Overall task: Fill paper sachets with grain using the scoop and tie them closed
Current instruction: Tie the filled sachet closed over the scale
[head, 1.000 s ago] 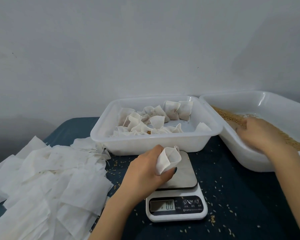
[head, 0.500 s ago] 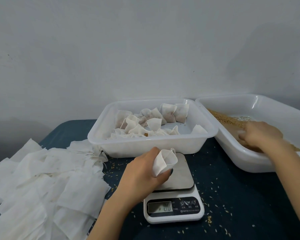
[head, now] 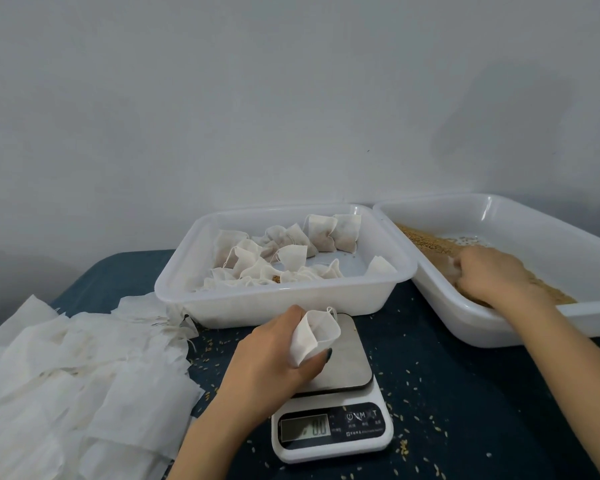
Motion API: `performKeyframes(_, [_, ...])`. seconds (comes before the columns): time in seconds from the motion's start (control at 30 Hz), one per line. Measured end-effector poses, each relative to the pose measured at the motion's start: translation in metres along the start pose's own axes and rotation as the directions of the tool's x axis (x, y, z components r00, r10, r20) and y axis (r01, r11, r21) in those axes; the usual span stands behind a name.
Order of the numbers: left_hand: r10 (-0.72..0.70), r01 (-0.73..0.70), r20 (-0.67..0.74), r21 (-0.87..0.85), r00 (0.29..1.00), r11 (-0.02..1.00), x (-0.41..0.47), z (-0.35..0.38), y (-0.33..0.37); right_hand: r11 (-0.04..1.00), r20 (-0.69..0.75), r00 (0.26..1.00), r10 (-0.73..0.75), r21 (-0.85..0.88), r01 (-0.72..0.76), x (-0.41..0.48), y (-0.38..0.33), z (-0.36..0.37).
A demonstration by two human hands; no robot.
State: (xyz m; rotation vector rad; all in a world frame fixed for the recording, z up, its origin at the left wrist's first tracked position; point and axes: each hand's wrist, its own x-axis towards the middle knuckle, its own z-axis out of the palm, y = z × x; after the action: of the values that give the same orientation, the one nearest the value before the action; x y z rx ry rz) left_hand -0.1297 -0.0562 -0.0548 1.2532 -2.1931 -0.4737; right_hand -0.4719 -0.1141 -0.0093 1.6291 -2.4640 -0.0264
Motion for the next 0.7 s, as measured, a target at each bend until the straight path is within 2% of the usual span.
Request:
performKeyframes(0.13, [0.004,-0.004,-0.011,-0.007,1.000,1.000,0.000,0.001,0.000,0.967,0.045,0.999,-0.020,0.255,0.008,0.001,0.004,0.005])
performKeyframes(0.27, [0.010,-0.010,-0.020,-0.020,1.000,1.000,-0.001,-0.002,0.000,0.917,0.054,0.996,0.074,0.389,-0.089,0.005,0.006,0.009])
performKeyframes(0.43, [0.014,-0.015,-0.029,-0.013,0.999,1.000,-0.001,-0.003,0.000,0.839,0.164,0.977,0.139,0.505,-0.204,0.010,0.008,0.011])
performKeyframes(0.53, [0.016,-0.016,-0.031,-0.001,0.999,1.000,-0.002,-0.003,-0.001,0.821,0.164,0.969,0.183,0.516,-0.243,0.010,0.012,0.011])
performKeyframes(0.7, [-0.005,0.005,-0.056,0.008,0.998,1.000,-0.002,-0.003,-0.002,0.853,0.058,0.967,0.249,0.460,-0.247,0.005,0.017,0.007])
